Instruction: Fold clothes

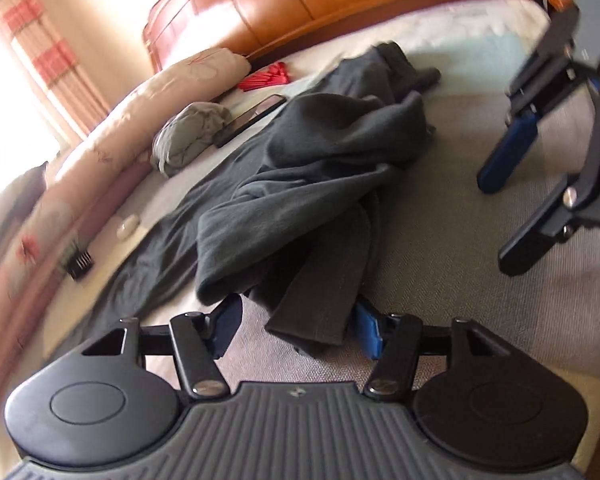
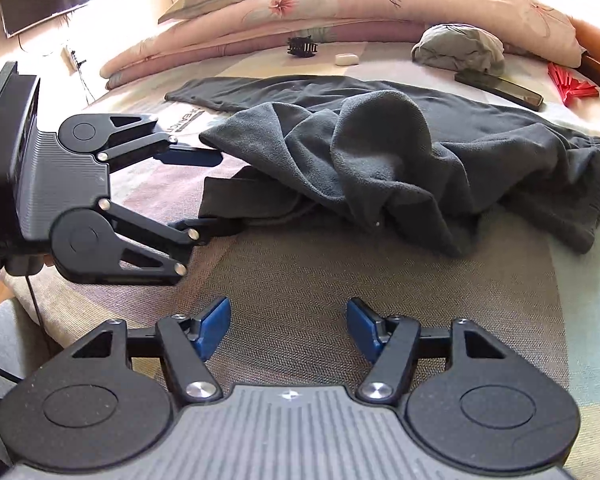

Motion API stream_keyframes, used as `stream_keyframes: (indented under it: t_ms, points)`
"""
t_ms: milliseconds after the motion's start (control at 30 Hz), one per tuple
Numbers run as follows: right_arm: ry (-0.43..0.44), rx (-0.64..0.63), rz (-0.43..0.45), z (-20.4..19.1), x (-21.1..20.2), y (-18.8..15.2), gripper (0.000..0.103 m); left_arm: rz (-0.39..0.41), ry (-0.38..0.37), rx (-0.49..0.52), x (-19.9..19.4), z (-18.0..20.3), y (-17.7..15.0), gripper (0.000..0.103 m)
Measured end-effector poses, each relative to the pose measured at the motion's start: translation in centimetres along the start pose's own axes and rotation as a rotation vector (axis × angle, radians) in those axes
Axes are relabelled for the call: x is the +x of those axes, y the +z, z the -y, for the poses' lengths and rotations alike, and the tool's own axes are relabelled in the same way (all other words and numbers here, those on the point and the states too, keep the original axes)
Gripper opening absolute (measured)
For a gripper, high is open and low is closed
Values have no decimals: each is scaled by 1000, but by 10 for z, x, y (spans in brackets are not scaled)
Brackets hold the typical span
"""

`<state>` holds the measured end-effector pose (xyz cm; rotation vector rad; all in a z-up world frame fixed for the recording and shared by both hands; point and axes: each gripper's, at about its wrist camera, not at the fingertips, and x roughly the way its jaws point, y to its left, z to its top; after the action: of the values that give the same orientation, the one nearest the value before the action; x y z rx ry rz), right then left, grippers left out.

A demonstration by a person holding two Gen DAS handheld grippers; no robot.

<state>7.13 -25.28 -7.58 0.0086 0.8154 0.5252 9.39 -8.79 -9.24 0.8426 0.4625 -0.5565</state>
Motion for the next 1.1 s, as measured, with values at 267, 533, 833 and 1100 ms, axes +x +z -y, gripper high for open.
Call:
stream_keyframes:
  t_ms: [267, 533, 833, 1100]
  points:
    - [7, 18, 4, 6, -7, -4, 73, -43, 78, 260, 3, 37, 16, 57]
    - [8, 70, 14, 17, -15, -9, 73, -57, 97, 356, 35, 44, 41, 49]
    - [16, 139, 35, 28, -25, -18, 74, -67, 81, 396, 33, 62, 35, 9]
    - [4, 157, 49, 30, -32, -16, 74, -94, 31, 428, 4, 51, 20, 8]
